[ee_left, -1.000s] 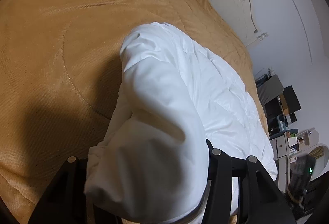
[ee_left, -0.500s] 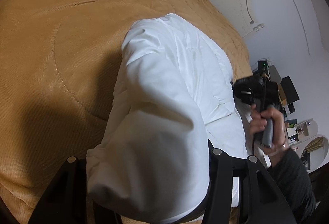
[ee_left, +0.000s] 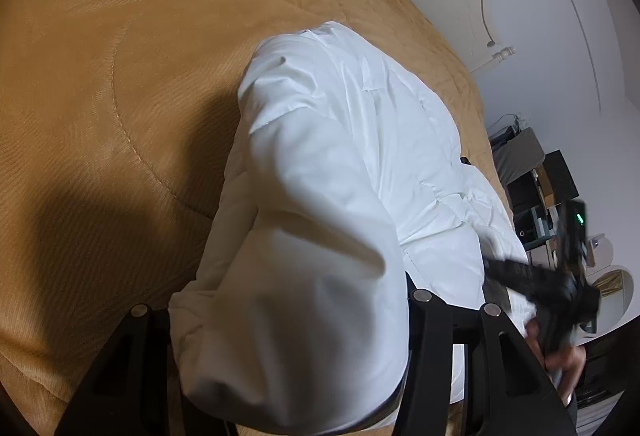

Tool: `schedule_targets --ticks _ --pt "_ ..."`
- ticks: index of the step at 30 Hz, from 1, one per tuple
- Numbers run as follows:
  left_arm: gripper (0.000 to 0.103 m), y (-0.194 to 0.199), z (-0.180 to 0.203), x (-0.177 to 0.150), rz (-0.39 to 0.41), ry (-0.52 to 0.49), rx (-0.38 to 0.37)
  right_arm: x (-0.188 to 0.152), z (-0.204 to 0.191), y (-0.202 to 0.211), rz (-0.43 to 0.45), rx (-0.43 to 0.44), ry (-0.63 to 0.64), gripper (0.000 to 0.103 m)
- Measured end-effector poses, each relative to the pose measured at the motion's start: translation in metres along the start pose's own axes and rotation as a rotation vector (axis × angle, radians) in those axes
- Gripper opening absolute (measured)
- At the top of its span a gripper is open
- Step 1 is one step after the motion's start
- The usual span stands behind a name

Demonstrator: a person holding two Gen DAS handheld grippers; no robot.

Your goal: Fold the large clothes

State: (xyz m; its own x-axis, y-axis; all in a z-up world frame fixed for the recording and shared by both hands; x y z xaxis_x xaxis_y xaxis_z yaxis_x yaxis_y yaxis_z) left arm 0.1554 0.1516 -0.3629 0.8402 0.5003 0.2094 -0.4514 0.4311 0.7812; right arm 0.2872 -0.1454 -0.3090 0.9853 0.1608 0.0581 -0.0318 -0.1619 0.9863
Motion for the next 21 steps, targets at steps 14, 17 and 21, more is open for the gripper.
schedule_targets --ticks 14,17,21 --pt "0.052 -0.002 0.008 -0.008 -0.024 0.001 -0.034 -0.123 -0.009 -0.021 -0.079 0.087 0.037 0.000" --pt "0.052 0.005 0.008 -0.008 -0.004 -0.002 -0.009 -0.120 -0.007 -0.025 -0.096 0.126 0.016 0.000" --pt "0.052 0.009 0.017 -0.007 0.021 -0.045 0.037 -0.117 -0.006 -0.026 -0.090 0.128 0.022 0.000"
Point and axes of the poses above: each gripper's, at about its wrist camera, not at the fingertips, and y roughly against the way its jaws point, z to its right, x to its top, the point moved 6 cm from there along -y, roughly the way its jaws point, and after that the axes turned 12 degrees about -z, right-handed, at the moved point
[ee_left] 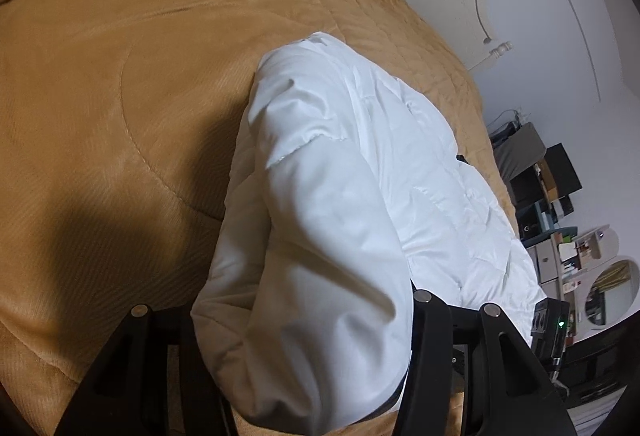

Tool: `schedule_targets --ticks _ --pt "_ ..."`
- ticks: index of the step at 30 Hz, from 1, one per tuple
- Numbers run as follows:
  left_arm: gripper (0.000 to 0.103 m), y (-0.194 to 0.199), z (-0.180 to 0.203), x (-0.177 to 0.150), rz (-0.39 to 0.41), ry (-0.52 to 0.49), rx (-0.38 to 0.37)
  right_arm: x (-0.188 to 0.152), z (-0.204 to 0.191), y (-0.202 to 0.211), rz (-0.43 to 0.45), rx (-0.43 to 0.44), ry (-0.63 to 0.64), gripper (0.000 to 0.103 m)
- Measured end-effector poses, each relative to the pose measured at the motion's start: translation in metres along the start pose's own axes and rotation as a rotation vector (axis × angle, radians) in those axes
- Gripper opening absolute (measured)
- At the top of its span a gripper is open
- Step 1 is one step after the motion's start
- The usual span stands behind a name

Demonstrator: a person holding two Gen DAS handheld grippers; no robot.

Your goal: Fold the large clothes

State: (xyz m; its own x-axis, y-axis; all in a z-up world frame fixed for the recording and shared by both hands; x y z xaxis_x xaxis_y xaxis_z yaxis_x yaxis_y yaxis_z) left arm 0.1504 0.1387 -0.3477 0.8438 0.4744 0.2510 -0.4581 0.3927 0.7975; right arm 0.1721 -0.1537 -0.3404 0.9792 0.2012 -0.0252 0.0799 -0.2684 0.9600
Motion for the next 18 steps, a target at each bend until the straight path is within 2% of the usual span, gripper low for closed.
schedule_targets --ticks 2,6,10,12,16,18 --pt "0.052 0.002 0.002 0.002 0.012 -0.014 0.023 -0.005 -0.001 0.007 -0.011 -0.021 -0.007 0.000" --pt "0.051 -0.001 0.000 0.002 0.003 0.001 0.018 0.020 -0.018 0.027 0.051 -0.055 -0.002 0.000" --pt "0.052 -0.001 0.006 0.003 0.002 -0.012 0.018 0.066 -0.009 0.025 0.061 0.044 -0.075 0.000" --pt "0.052 -0.002 0.009 0.004 0.002 -0.012 0.024 0.075 -0.009 0.025 0.038 0.081 -0.095 0.000" --pt "0.052 -0.002 0.000 0.004 -0.012 0.012 0.006 0.050 -0.022 0.037 0.022 0.098 -0.098 0.004" --pt "0.051 -0.001 0.001 0.004 -0.012 0.016 0.002 0.017 -0.033 0.035 0.007 0.094 -0.059 0.004"
Point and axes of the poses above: each gripper's, at about its wrist camera, not at the fingertips, and y roughly against the way its jaws point, z to its right, x to its top, the point moved 6 cm from there along -y, roughly the way its jaws point, and after that the axes turned 12 degrees about -z, right-handed, at the moved point
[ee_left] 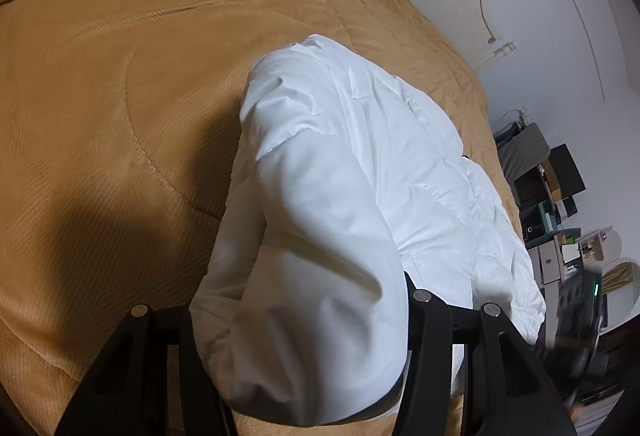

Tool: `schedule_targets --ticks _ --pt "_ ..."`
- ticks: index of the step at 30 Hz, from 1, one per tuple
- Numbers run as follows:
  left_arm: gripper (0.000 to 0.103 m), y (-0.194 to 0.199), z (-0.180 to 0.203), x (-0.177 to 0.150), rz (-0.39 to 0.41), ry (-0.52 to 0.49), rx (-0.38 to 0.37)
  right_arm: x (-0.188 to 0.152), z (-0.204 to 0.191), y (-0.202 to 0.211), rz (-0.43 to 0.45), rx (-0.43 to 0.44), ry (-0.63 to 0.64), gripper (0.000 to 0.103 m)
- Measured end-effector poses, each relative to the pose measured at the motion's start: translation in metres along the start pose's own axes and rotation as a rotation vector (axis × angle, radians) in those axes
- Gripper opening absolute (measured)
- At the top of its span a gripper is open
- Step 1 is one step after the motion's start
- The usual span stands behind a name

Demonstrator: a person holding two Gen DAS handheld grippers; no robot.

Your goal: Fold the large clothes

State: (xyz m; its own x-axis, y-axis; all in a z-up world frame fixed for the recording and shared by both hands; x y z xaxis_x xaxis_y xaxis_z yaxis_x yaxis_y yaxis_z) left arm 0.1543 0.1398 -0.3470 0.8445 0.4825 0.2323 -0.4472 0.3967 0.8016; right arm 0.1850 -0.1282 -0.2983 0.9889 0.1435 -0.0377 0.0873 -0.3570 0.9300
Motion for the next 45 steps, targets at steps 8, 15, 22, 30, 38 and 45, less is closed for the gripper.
schedule_targets --ticks 8,15,22,30,38,45 --pt "0.049 0.027 0.056 -0.002 0.095 -0.125 0.054 -0.022 0.002 -0.043 -0.040 -0.024 0.031 0.000" --pt "0.046 0.055 0.174 -0.003 0.176 -0.357 0.090 -0.052 0.031 -0.016 -0.037 0.110 0.045 0.002" --pt "0.048 0.014 0.322 -0.058 0.160 -0.721 0.102 -0.084 0.124 0.133 0.307 0.013 -0.078 0.097" --pt "0.051 -0.132 0.395 -0.167 -0.085 -0.958 0.217 -0.063 0.204 0.245 0.446 -0.007 -0.212 0.096" --pt "0.053 -0.161 0.398 -0.197 -0.098 -1.026 0.299 0.008 0.188 0.242 0.198 -0.055 0.057 0.091" --pt "0.056 -0.155 0.386 -0.195 -0.146 -1.082 0.316 0.057 0.166 0.156 -0.087 0.005 0.082 0.029"
Point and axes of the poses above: each gripper's, at about its wrist camera, not at the fingertips, and y roughly against the way its jaws point, z to its right, x to its top, the point moved 6 cm from there along -y, roughly the way its jaws point, and after that the axes turned 12 degrees about -z, right-handed, at the moved point
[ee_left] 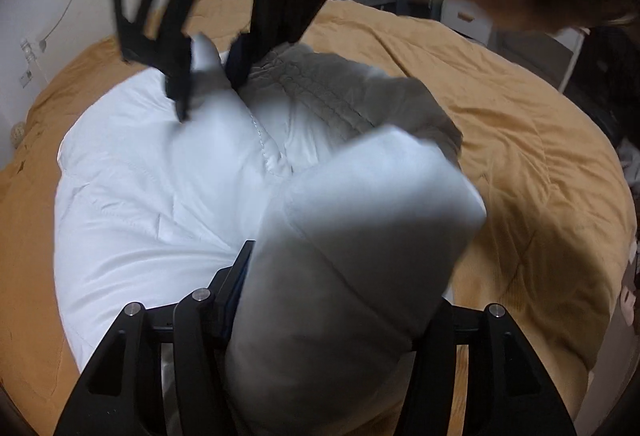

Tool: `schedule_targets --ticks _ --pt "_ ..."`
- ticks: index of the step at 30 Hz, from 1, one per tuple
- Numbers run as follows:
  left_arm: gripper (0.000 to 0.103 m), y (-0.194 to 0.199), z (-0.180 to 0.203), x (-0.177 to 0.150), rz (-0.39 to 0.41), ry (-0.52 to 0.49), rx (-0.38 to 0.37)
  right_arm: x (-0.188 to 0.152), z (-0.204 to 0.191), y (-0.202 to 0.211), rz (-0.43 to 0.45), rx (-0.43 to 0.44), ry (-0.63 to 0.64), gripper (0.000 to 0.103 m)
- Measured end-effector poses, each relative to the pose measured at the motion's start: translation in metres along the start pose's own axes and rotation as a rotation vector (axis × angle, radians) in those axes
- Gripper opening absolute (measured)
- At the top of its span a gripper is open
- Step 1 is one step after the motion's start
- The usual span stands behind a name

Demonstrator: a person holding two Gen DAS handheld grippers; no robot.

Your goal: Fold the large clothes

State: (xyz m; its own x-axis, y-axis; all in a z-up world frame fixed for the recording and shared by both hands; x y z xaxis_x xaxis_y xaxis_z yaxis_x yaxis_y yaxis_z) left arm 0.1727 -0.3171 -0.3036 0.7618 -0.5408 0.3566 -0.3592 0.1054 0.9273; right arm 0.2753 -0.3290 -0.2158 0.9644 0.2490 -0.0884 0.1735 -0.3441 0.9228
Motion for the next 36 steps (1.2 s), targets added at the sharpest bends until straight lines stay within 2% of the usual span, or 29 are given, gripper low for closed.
schedule_targets --ticks 3,5,8,9,13,14,15,18,21,22,23,24,27,28,31,33,34,36 --pt "0.057 0.014 0.001 -0.013 -0.047 -0.131 0.026 0.004 0.017 -0.026 -0.040 0.032 -0.076 0.029" --pt "0.057 0.034 -0.011 -0.027 -0.065 -0.164 -0.011 0.001 0.026 -0.035 -0.051 0.068 -0.118 0.026" --pt "0.057 0.075 -0.046 -0.043 -0.068 -0.089 -0.148 -0.004 0.035 -0.037 -0.053 0.105 -0.148 0.026" --pt "0.059 0.089 -0.063 -0.044 -0.055 -0.051 -0.156 -0.004 0.036 -0.039 -0.051 0.106 -0.150 0.026" --pt "0.064 0.127 -0.140 -0.020 0.087 0.091 0.019 -0.010 0.038 -0.043 -0.028 0.083 -0.145 0.026" --pt "0.077 0.125 -0.156 -0.011 0.098 0.142 0.043 -0.012 0.038 -0.043 -0.019 0.086 -0.149 0.027" --pt "0.086 0.118 -0.173 -0.001 0.089 0.204 0.047 -0.014 0.036 -0.042 -0.011 0.086 -0.154 0.027" --pt "0.086 0.060 -0.208 0.024 -0.015 0.365 -0.034 -0.021 0.033 -0.041 0.022 0.071 -0.146 0.028" --pt "0.086 -0.016 -0.211 0.037 -0.169 0.372 -0.032 -0.027 0.033 -0.046 0.058 0.071 -0.142 0.028" --pt "0.086 -0.034 -0.207 0.036 -0.190 0.373 -0.075 -0.030 0.034 -0.046 0.073 0.082 -0.147 0.028" --pt "0.094 -0.046 -0.204 0.033 -0.178 0.401 -0.109 -0.033 0.035 -0.046 0.088 0.092 -0.151 0.028" --pt "0.099 -0.052 -0.204 0.026 -0.153 0.427 -0.130 -0.037 0.036 -0.045 0.099 0.093 -0.159 0.028" --pt "0.100 -0.057 -0.199 0.016 -0.168 0.405 -0.168 -0.054 0.038 -0.036 0.160 0.091 -0.180 0.029" --pt "0.100 -0.056 -0.199 0.016 -0.172 0.395 -0.160 -0.062 0.036 -0.028 0.182 0.052 -0.182 0.030" --pt "0.100 -0.054 -0.198 0.013 -0.176 0.410 -0.156 -0.092 0.013 0.016 0.324 -0.164 -0.165 0.030" --pt "0.100 -0.054 -0.195 0.012 -0.178 0.412 -0.158 -0.118 -0.014 0.044 0.423 -0.239 -0.128 0.030" --pt "0.100 -0.055 -0.193 0.016 -0.180 0.411 -0.159 -0.131 -0.028 0.051 0.449 -0.245 -0.098 0.030" --pt "0.100 -0.055 -0.193 0.016 -0.181 0.412 -0.159 -0.159 -0.055 0.057 0.487 -0.202 -0.033 0.030"
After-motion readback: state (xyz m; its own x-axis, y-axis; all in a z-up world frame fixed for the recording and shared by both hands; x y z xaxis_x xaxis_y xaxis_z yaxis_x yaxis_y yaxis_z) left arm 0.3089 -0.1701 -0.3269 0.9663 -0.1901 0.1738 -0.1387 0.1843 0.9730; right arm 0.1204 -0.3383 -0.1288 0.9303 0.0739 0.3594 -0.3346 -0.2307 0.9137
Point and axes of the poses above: each gripper's, at about its wrist camera, not at the fingertips, and y roughly against the way its jaws point, z to its right, x to its top, the point moved 6 cm from there along -y, roughly the way its jaws point, and after that the axes turned 12 degrees about -z, right-handed, at the moved point
